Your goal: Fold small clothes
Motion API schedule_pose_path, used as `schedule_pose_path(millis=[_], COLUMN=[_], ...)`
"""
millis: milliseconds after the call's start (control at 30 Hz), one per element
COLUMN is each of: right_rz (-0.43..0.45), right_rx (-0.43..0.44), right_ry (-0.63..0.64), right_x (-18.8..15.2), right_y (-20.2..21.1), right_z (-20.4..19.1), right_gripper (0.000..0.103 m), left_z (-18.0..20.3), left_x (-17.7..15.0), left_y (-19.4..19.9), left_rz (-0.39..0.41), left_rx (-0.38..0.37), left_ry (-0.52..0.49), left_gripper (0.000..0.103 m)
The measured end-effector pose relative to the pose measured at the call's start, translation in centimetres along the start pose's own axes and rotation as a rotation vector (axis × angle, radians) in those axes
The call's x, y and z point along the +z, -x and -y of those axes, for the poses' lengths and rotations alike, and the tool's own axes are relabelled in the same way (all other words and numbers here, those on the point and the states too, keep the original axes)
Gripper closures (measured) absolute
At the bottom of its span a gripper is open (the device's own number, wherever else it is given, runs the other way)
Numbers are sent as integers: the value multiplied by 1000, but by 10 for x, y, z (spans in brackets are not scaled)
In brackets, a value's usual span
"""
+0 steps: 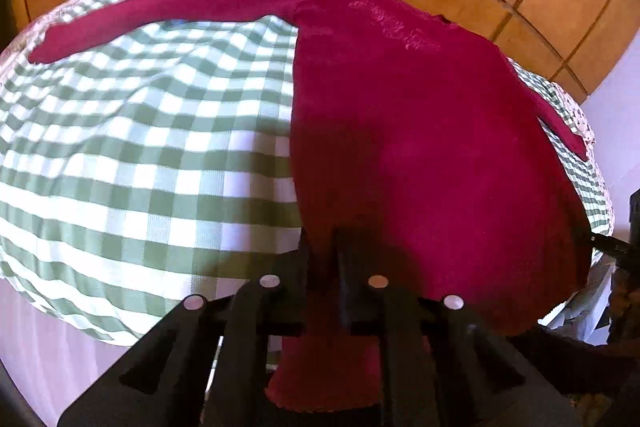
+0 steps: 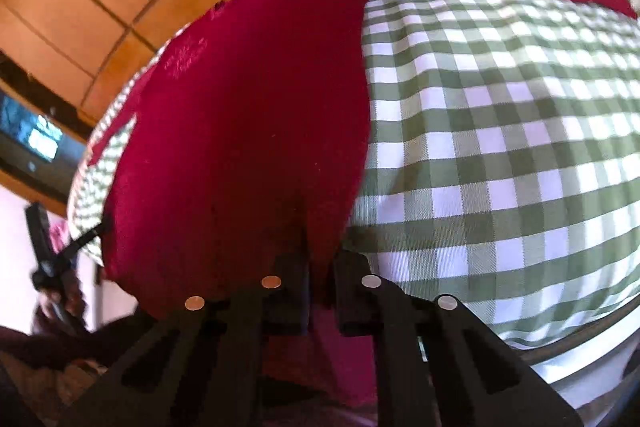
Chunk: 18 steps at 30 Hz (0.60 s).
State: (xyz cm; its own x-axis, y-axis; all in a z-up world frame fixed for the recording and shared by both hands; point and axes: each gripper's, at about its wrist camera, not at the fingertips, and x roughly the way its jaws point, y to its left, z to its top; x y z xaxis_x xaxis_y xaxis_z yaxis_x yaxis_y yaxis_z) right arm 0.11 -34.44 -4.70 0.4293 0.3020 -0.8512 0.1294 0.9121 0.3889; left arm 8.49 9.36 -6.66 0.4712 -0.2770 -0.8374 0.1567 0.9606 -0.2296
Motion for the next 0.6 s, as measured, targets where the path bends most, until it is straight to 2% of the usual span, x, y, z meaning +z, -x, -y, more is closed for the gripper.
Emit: schedule_pose_path(millis=[100, 167, 233, 267, 300, 333, 367, 433, 500, 600], right_rz=[19, -15, -49, -51, -56, -55, -51, -4, 95, 211], right_rx=[-28, -45, -72, -68, -51, -38, -19, -18, -39, -66], right_ry=[68, 84, 93, 90, 92, 96, 91, 54, -66, -254], right_x=[-3, -11, -15, -15, -13, -10, -7, 6, 27, 55], right_y=[8, 5, -9, -14, -14, -12, -7, 6, 19, 29], right_z=[-11, -8, -7, -8, -11, -12, -9, 4, 31, 78], right_gripper=[97, 97, 97, 97, 97, 95, 92, 68, 53, 52], left_z=[1, 0, -2, -1, 0, -1, -2, -4, 2, 24], left_x=[-6, -12, -12, -10, -7, -3, -1, 11, 26, 43], left_y=[4, -2, -5, -1, 4, 12, 18, 24, 24, 14], left_rz=[-13, -38, -47, -40, -16, 28, 62, 86, 118, 137], left_rx=[-6, 8, 8, 18, 46, 74, 83, 68, 69, 50], left_ry=[-18, -18, -9, -12, -10, -4, 3, 21, 23, -16], left_gripper=[95, 94, 89, 80, 48, 36, 31, 32, 32, 32])
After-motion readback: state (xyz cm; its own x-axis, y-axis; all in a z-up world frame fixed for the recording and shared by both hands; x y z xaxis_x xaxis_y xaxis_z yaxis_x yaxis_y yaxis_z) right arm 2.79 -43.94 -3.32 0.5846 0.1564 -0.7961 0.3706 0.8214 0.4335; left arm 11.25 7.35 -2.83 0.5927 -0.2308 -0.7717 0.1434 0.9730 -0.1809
